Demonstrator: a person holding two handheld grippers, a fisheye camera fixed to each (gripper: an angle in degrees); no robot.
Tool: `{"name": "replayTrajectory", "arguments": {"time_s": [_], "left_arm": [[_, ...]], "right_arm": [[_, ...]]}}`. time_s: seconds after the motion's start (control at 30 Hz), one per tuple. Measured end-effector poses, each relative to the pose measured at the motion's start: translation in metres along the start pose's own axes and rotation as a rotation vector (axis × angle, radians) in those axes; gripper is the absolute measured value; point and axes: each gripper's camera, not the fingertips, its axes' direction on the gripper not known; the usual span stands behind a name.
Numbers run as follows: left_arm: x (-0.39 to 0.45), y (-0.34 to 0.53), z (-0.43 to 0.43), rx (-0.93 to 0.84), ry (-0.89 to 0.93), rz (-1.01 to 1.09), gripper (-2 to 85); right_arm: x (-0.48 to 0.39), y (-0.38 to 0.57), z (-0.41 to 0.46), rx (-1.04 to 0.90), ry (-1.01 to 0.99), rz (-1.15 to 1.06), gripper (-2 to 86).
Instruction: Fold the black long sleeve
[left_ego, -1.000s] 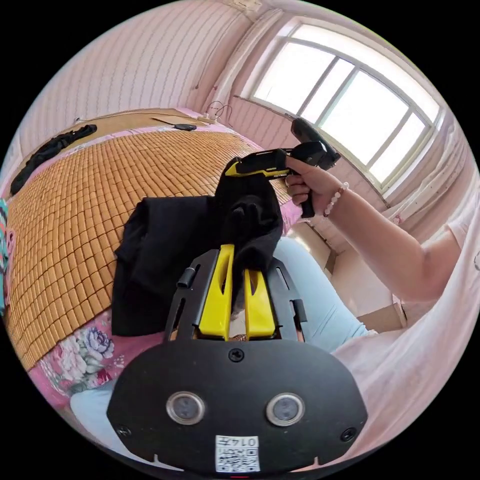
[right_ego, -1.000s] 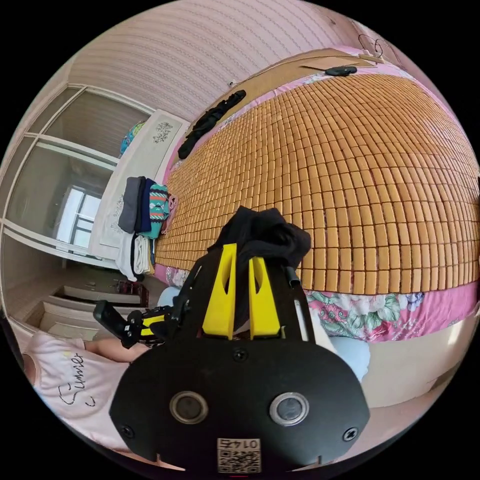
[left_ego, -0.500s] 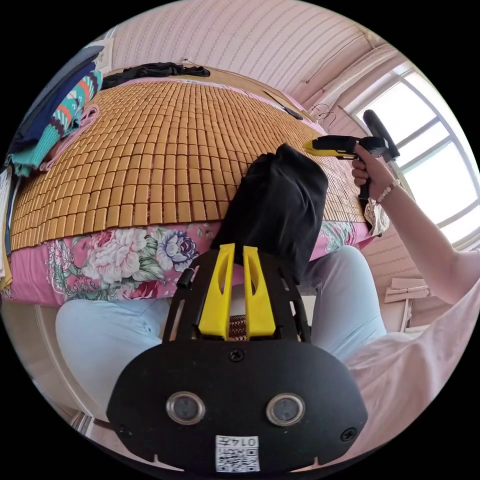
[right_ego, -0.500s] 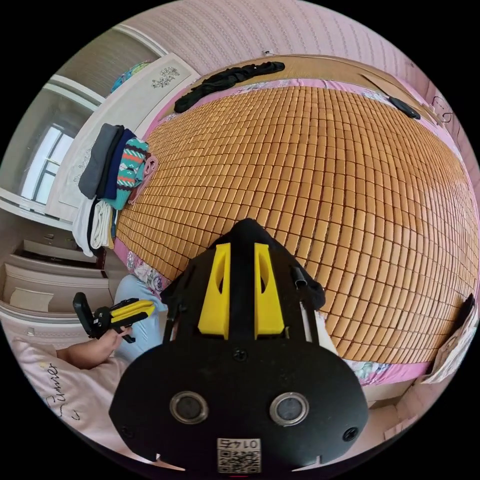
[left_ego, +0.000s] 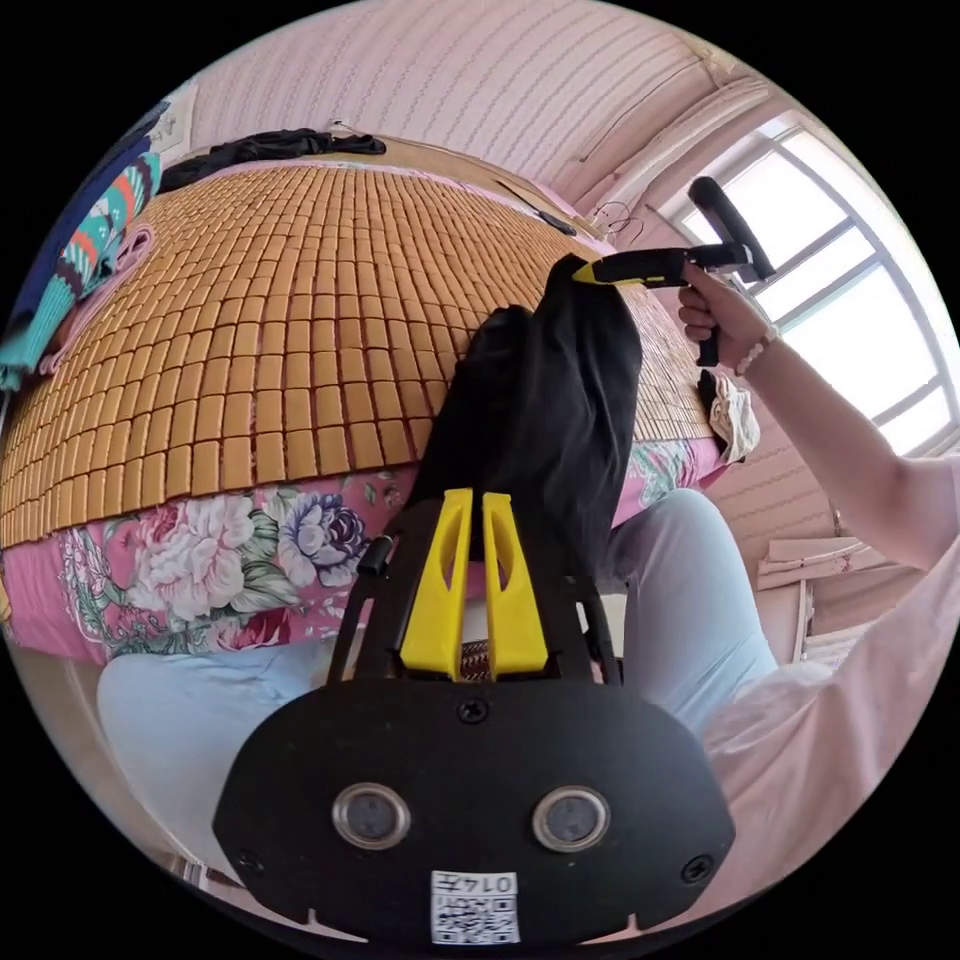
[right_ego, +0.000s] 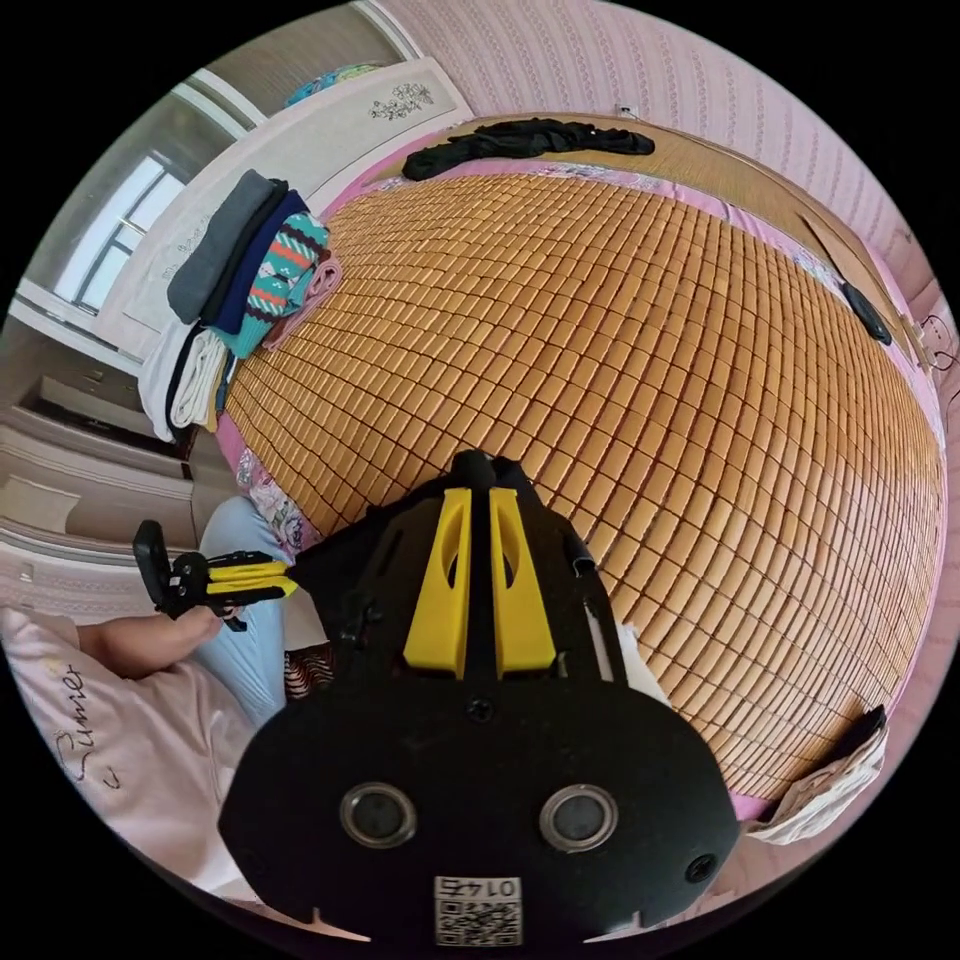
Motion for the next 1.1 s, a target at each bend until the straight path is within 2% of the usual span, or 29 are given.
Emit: {"name": "replayTrajectory", "arguments": {"time_s": [0.13,0.23,0.4,0.6,0.73,0.97,1.1], "left_arm": [[0.000,0.008,-0.028,0.037,0.024,-0.020,-0.7],[0.004,0.009,-0.035,0.054,-0.023,-0.007,-0.3],[-0.002,0.002,0.008,-0.040,-0.130,-0.055,5.1],[0.010,0.002,0.025,-0.070,-0.155,-0.027,8.4],[0.015,0.005,0.030,-0.062,-0.169,-0.023,7.9],[0.029,0.013,0.035,-0.065,-0.168,-0.022,-0.1],[0.053,0.025,0.004,0.024,-0.162,0.048,-0.8]], "right_arm": [[-0.017,-0.010,-0.009,-0.005,-0.045,-0.077,2.8],[-0.025,-0.026,0.005,-0.048,-0.033,-0.096,4.4],[-0.019,-0.042,0.054,-0.184,0.067,-0.015,11.8],[-0.028,-0.033,0.076,-0.285,0.073,-0.050,11.8],[-0.042,-0.018,0.071,-0.259,0.115,-0.091,9.3],[-0.061,0.017,0.051,-0.227,0.148,-0.169,5.0],[-0.062,0.065,-0.004,-0.013,0.125,-0.110,4.0]]}}
